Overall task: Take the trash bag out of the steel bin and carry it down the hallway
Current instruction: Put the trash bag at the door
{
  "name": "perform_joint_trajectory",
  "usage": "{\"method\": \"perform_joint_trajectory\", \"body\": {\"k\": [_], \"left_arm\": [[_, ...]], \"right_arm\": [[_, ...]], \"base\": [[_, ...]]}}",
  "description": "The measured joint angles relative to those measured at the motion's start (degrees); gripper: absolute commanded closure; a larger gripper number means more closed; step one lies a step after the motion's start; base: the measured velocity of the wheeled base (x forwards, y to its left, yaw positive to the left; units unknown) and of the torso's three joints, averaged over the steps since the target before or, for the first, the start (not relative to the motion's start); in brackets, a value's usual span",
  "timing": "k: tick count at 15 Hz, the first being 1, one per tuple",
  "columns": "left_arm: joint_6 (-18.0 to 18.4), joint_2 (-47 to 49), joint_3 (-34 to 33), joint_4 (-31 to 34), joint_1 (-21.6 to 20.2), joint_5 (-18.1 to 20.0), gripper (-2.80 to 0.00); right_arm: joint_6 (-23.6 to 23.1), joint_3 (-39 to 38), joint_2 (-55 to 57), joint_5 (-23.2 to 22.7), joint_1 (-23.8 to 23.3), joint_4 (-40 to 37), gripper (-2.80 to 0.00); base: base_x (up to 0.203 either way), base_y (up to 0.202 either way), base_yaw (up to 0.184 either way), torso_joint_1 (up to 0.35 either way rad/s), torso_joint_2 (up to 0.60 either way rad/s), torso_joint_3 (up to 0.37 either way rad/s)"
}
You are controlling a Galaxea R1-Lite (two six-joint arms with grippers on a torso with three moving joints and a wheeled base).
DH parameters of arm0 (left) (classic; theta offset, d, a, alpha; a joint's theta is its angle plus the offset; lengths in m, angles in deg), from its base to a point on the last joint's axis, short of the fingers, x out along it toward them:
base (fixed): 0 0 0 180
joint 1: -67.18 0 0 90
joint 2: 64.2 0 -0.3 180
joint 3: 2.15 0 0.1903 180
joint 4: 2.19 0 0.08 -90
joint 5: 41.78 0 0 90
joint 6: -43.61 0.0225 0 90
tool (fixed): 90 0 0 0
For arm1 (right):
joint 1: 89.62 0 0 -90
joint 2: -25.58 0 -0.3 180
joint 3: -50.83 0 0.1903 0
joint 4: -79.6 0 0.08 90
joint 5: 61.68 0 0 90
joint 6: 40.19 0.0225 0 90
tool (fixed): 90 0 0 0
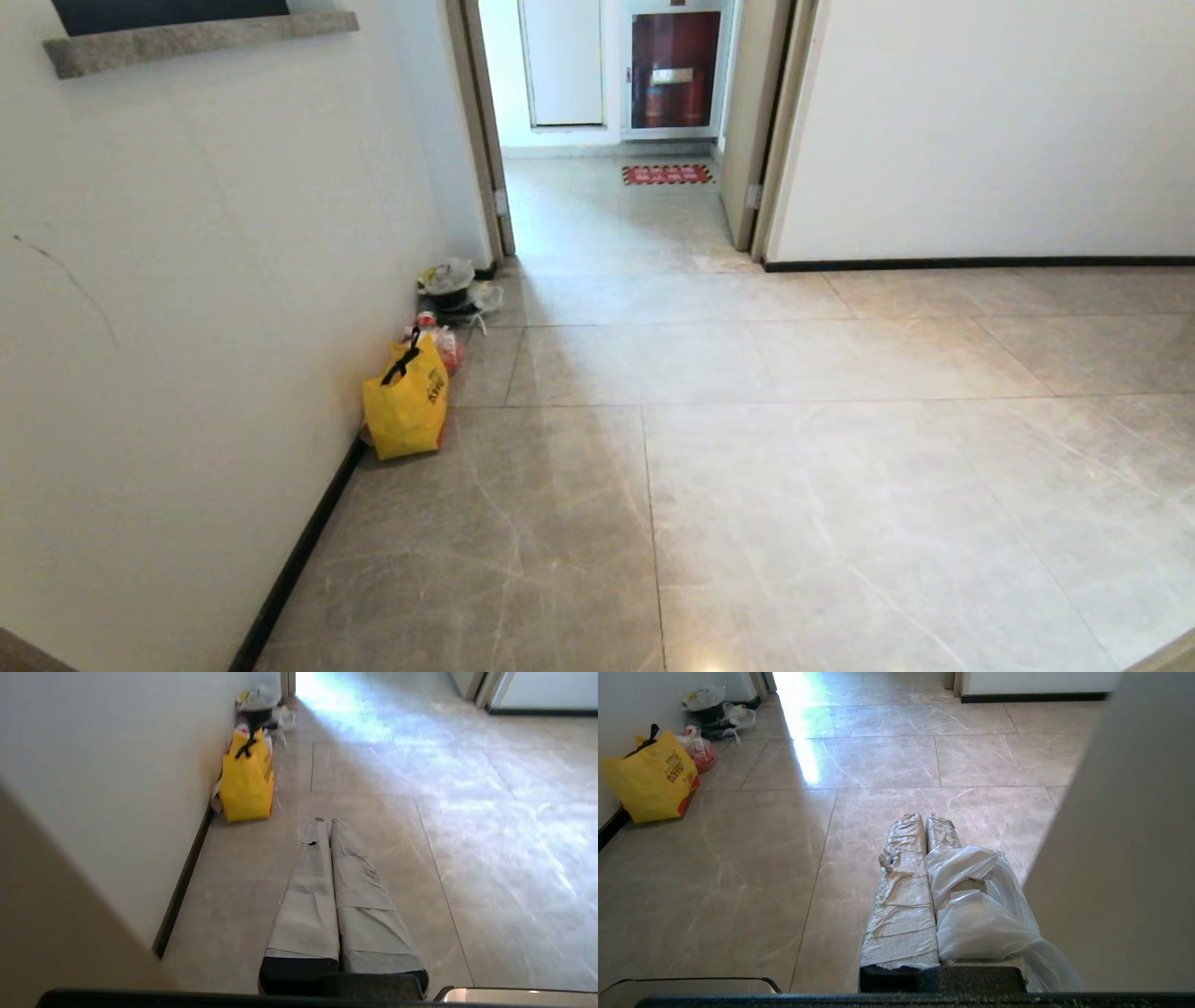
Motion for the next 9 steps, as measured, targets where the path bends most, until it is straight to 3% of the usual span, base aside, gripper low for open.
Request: {"method": "perform_joint_trajectory", "body": {"k": [9], "left_arm": [[0.00,0.00,0.00,0.02,0.00,0.02,0.00]], "right_arm": [[0.00,0.00,0.00,-0.01,0.00,0.01,0.00]], "base": [[0.196,0.000,0.001,0.002,0.00,0.002]]}}
